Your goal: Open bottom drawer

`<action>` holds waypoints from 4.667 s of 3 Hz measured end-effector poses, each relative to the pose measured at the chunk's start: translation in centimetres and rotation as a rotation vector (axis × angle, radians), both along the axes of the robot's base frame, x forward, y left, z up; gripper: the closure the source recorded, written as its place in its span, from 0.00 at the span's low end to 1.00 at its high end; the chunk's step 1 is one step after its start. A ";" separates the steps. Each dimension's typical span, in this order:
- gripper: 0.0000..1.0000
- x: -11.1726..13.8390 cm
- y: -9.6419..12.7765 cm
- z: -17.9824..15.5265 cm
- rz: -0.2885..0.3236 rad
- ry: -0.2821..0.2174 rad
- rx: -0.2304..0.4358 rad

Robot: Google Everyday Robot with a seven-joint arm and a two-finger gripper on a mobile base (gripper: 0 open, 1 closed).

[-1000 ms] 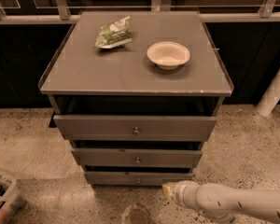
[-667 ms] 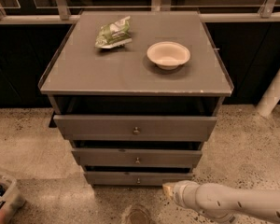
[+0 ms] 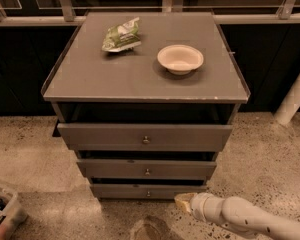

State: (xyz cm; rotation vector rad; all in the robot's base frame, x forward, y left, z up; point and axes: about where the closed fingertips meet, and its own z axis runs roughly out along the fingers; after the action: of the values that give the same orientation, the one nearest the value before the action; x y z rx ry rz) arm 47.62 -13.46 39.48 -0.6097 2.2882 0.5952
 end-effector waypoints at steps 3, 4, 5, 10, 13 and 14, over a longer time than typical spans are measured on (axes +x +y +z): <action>1.00 0.7 2.0 -7.0 0.120 -0.123 0.047; 1.00 2.3 2.1 -9.7 0.044 -0.224 -0.015; 1.00 5.5 1.3 -11.4 -0.058 -0.325 -0.081; 1.00 15.8 0.9 -16.0 -0.202 -0.423 -0.175; 1.00 18.1 0.3 -18.3 -0.234 -0.399 -0.247; 1.00 16.7 0.6 -20.0 -0.213 -0.383 -0.284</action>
Offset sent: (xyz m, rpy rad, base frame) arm 0.0086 0.0006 -0.0252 0.0344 -0.0674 0.1075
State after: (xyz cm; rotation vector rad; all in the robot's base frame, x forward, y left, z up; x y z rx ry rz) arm 64.33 -12.84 19.53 -0.5480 2.0470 0.0420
